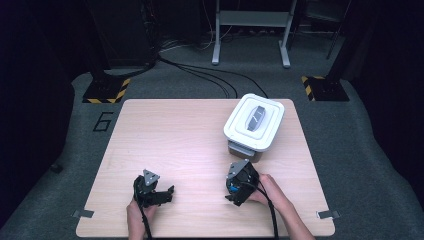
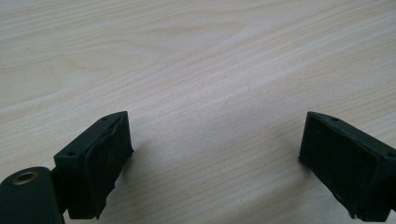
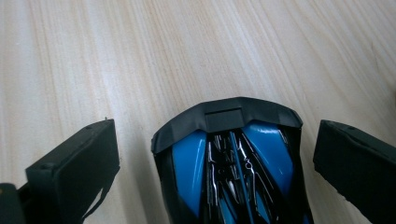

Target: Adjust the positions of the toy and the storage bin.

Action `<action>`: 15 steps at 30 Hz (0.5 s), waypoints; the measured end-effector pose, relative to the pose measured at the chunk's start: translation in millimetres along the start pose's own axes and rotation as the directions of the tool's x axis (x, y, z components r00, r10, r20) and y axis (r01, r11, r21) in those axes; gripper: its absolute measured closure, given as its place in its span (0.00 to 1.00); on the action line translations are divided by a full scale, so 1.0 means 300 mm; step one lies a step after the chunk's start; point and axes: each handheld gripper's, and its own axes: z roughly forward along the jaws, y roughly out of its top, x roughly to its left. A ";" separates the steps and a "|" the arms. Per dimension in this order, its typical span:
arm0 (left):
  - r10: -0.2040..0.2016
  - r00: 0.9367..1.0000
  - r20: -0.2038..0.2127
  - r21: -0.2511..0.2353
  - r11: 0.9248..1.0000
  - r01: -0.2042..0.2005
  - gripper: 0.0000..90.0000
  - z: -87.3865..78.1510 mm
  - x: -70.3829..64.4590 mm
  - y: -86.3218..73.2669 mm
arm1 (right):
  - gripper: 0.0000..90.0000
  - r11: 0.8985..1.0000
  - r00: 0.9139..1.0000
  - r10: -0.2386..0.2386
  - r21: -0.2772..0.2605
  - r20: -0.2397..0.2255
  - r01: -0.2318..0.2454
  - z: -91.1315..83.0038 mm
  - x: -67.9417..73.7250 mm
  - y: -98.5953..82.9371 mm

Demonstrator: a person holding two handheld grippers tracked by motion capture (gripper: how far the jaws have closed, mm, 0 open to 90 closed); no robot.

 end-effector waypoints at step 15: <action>0.001 1.000 0.001 -0.001 1.000 -0.001 0.10 0.000 -0.001 0.000 | 0.25 1.000 0.999 0.022 0.017 0.029 -0.023 0.015 -0.010 -0.008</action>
